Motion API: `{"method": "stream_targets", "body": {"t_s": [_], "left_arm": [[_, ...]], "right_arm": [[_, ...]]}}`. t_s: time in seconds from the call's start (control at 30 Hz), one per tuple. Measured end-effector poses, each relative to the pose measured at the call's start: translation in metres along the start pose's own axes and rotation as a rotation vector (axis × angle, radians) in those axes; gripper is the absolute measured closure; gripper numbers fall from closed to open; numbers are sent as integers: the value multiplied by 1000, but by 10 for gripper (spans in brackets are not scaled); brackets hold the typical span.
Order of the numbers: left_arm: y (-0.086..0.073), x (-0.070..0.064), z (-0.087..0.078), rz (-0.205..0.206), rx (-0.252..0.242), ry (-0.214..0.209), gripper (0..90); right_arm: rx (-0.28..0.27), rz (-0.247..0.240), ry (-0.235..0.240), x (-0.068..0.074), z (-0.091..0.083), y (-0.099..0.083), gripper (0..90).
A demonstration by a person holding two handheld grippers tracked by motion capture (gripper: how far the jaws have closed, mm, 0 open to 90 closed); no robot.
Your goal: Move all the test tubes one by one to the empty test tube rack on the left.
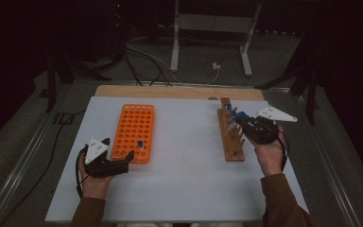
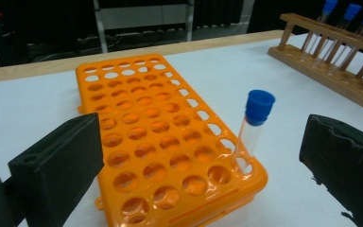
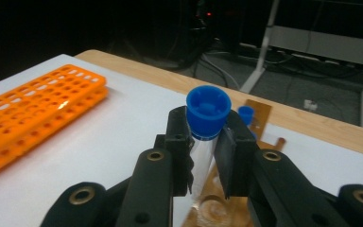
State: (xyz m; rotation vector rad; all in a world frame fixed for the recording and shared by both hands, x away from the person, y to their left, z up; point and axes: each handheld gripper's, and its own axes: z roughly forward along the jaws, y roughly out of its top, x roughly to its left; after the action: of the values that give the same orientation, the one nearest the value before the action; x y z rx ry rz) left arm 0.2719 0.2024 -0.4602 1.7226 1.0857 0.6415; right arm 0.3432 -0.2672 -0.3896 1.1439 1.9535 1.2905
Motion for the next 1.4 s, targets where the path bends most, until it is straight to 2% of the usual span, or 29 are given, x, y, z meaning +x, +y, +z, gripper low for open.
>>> {"method": "stream_targets", "body": {"t_s": [0.1, 0.3, 0.57, 0.77, 1.0, 1.17, 1.4], "left_arm": [[4, -4, -1, 3, -8, -14, 14], [17, -15, 0, 36, -15, -41, 14], [33, -35, 10, 56, -27, -108, 31], [44, -51, 21, 70, -21, -157, 48], [50, -67, 38, 95, 17, -204, 84], [50, -74, 47, 116, 27, -230, 184], [51, -82, 54, 147, 29, -290, 419]], "right_arm": [[5, 0, 26, 6, 2, 0, 768], [31, -18, 81, 24, 12, -1, 768], [47, -46, 155, 51, 23, 5, 768], [52, -62, 211, 72, 29, 10, 768], [61, -90, 271, 99, 38, 13, 768], [70, -108, 307, 114, 43, 14, 768], [74, -112, 346, 129, 48, 15, 767]]}}
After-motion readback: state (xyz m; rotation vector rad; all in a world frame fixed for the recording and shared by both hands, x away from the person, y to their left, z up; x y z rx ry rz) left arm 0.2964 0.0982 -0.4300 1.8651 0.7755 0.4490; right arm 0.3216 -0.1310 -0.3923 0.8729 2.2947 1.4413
